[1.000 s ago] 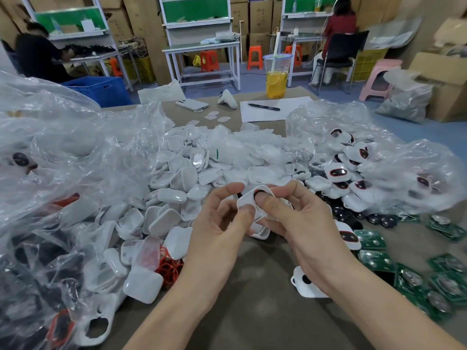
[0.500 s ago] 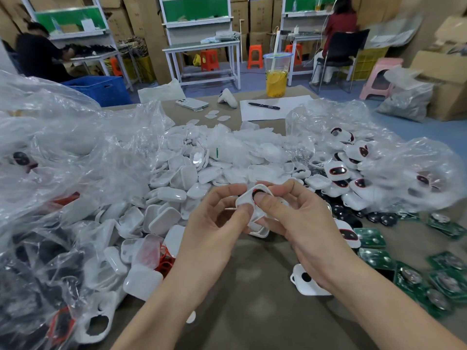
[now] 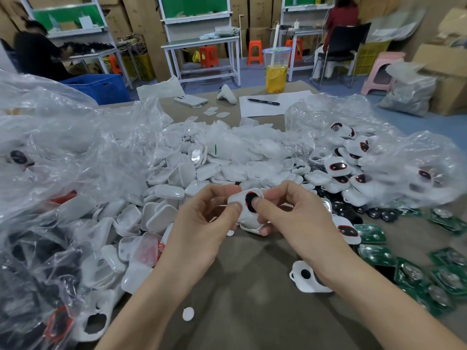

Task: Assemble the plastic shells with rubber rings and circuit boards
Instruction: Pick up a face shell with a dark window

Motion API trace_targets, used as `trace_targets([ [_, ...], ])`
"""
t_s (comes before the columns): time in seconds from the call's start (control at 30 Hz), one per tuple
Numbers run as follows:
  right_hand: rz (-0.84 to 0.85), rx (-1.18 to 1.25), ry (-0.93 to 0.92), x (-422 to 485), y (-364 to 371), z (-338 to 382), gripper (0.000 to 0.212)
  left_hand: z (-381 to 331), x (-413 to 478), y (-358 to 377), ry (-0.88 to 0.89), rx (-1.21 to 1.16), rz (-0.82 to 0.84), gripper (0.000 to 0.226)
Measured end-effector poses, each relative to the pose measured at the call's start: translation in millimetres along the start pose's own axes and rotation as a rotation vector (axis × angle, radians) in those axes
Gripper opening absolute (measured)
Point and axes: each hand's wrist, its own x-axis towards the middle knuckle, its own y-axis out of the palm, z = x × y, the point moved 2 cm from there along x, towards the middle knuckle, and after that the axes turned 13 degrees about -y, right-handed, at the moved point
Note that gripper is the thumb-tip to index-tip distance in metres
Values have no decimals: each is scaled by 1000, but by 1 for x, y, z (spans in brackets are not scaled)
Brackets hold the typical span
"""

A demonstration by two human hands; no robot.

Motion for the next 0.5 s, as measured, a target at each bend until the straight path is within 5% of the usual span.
trace_targets([
  [0.33,52,-208,-179,0,-2,-8,14,0,-1,0,-45,-27,37,14],
  [0.5,212,-356,-194,0,-5,-10,15,6,3,-7,-101,124,65,17],
])
